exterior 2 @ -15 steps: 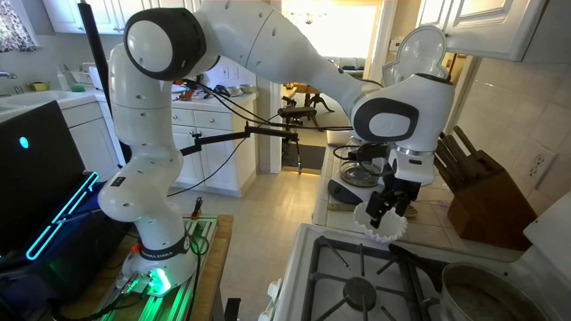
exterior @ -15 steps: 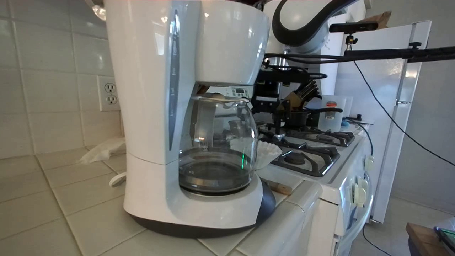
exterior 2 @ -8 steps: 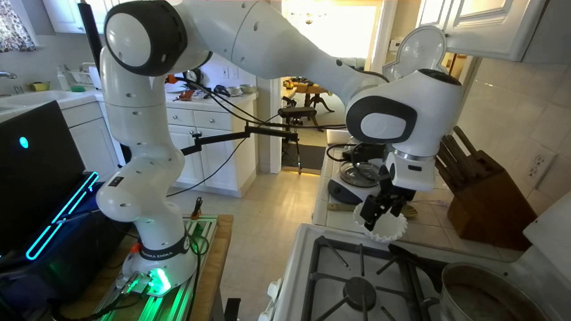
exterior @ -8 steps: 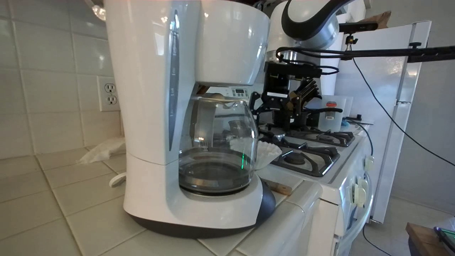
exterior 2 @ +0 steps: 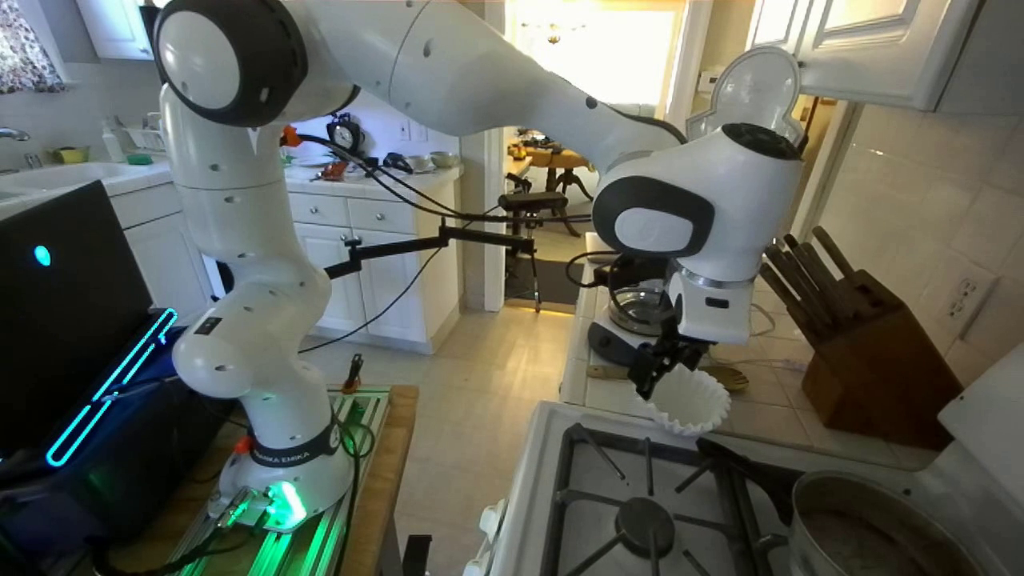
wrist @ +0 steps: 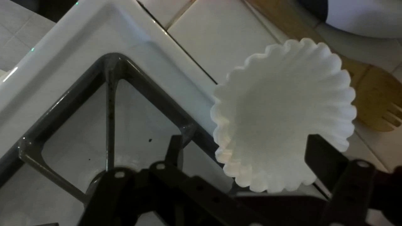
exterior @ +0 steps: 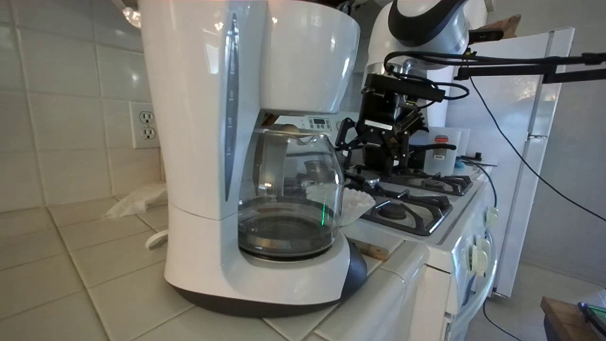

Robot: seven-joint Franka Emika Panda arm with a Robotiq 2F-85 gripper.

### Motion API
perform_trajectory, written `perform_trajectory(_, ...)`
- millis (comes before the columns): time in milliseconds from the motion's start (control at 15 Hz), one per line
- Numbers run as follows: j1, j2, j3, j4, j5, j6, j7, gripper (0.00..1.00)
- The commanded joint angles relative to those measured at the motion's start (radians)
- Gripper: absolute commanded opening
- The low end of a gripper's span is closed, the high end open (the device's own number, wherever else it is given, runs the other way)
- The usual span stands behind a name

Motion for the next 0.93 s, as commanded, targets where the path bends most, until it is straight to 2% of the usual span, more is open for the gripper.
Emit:
perform_trajectory(0,-0.004,-0.052,0.001,-0.048,-0.002,0.051,-0.051,1.0)
perform_trajectory(533,0.003,-0.05,0.01,-0.094,-0.025,0.108,-0.07,1.0)
perform_trajectory(600,-0.001,-0.023,0.007,-0.049,-0.008,0.069,-0.061,1.0)
perform_trajectory(867,-0.001,-0.021,0.007,-0.052,-0.008,0.071,-0.061,1.0)
